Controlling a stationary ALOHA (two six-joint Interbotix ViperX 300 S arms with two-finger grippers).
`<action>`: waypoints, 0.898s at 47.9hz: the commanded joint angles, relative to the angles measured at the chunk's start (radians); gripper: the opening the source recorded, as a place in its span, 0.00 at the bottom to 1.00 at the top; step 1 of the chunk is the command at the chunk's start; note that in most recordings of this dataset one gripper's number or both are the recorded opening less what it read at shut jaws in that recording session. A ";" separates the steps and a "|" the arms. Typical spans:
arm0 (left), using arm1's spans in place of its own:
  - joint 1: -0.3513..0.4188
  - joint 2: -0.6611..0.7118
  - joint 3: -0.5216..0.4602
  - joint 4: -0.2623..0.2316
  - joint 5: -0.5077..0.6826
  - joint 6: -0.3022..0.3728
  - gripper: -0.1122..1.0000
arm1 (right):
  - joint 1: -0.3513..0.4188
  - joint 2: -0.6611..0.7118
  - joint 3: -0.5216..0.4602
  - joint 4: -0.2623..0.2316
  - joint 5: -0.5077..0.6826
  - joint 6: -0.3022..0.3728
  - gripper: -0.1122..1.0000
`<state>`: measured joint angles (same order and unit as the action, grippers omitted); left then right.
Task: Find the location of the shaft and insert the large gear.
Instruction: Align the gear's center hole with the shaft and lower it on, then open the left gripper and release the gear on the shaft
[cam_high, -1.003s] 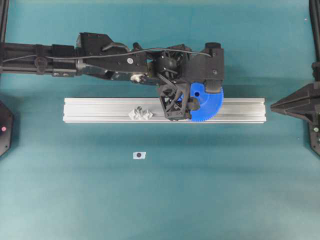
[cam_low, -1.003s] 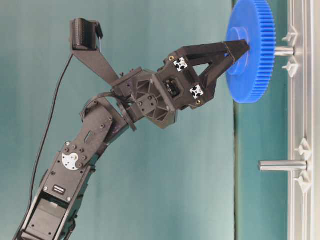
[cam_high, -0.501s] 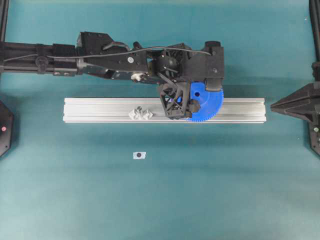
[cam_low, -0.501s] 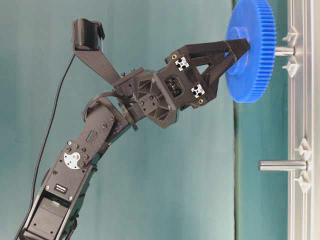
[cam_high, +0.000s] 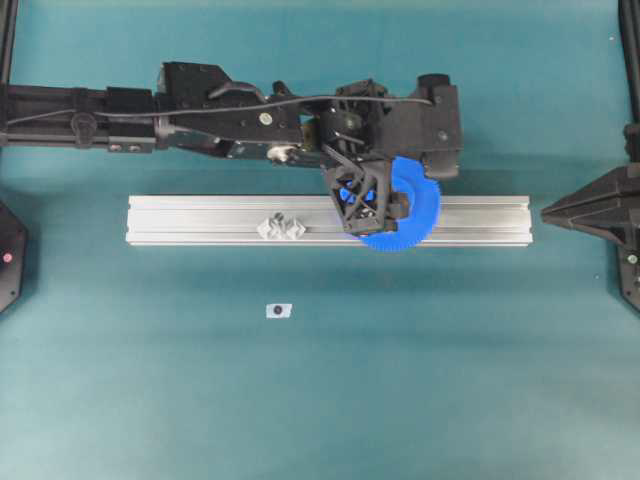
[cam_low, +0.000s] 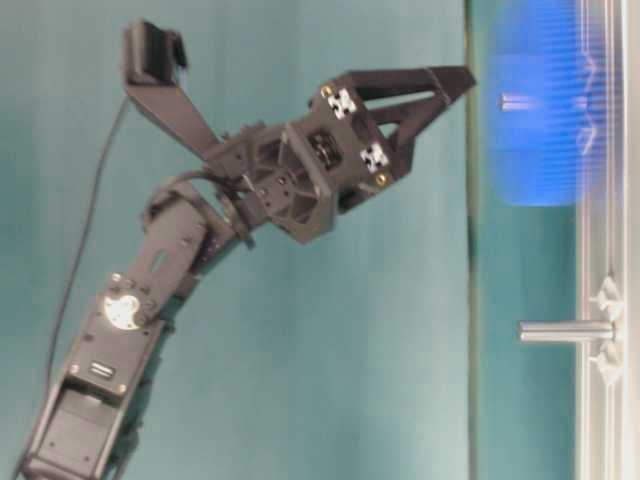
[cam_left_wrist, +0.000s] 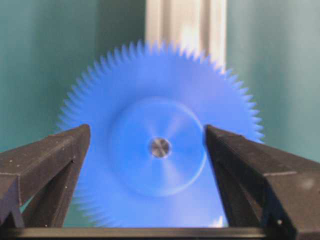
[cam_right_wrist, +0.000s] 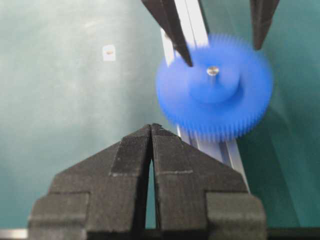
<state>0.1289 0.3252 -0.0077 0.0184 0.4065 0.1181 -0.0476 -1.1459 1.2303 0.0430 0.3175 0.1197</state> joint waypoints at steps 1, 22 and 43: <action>-0.009 -0.041 -0.051 0.003 0.020 -0.002 0.94 | -0.002 0.008 -0.012 0.000 -0.008 0.011 0.15; -0.023 -0.066 -0.048 0.003 0.071 -0.011 0.94 | -0.002 0.008 -0.012 0.000 -0.008 0.011 0.15; -0.052 -0.249 0.117 0.003 0.017 -0.048 0.94 | -0.002 0.008 -0.012 0.000 -0.002 0.028 0.15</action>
<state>0.0828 0.1427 0.1012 0.0199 0.4464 0.0859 -0.0476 -1.1459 1.2303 0.0430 0.3191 0.1396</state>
